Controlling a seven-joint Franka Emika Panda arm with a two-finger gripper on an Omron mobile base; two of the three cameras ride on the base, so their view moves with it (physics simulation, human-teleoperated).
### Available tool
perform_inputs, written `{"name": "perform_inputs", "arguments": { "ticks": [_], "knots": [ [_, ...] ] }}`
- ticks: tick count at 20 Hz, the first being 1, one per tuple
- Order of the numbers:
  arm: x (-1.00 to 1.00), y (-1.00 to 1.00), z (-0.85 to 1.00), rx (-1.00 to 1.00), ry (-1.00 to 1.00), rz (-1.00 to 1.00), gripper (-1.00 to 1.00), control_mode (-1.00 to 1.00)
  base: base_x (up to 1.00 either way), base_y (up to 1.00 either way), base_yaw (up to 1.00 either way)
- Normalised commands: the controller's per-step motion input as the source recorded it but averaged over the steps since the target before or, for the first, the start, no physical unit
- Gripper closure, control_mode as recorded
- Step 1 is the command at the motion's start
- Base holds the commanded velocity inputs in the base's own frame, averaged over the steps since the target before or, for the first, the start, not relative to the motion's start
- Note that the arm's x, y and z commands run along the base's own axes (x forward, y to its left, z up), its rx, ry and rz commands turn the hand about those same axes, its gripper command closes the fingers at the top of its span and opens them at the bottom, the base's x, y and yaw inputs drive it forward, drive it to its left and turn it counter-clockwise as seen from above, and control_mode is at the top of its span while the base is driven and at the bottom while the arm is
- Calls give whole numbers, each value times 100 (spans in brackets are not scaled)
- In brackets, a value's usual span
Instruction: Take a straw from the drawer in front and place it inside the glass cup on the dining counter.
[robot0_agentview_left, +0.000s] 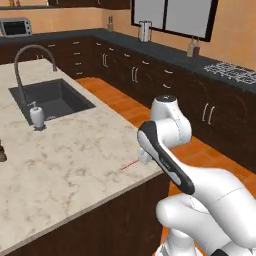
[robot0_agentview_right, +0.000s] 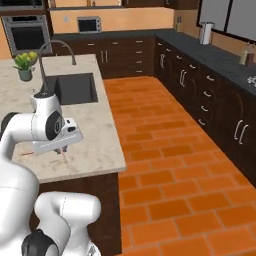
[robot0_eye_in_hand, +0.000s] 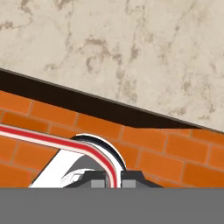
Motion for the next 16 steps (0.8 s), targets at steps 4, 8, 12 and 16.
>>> {"name": "perform_inputs", "arguments": {
  "ticks": [4, 8, 12, 16],
  "knots": [
    [0, 0, 0, 0, 0, 0, 100, 100, -24, 100, 12],
    [0, 0, 0, 0, 0, 0, 100, 100, -27, 100, 11],
    [0, 0, 0, 0, 0, 0, 100, 100, -25, 100, 9],
    [0, 0, 0, 0, 0, 0, 100, 100, -21, 100, 8]
  ]
}}
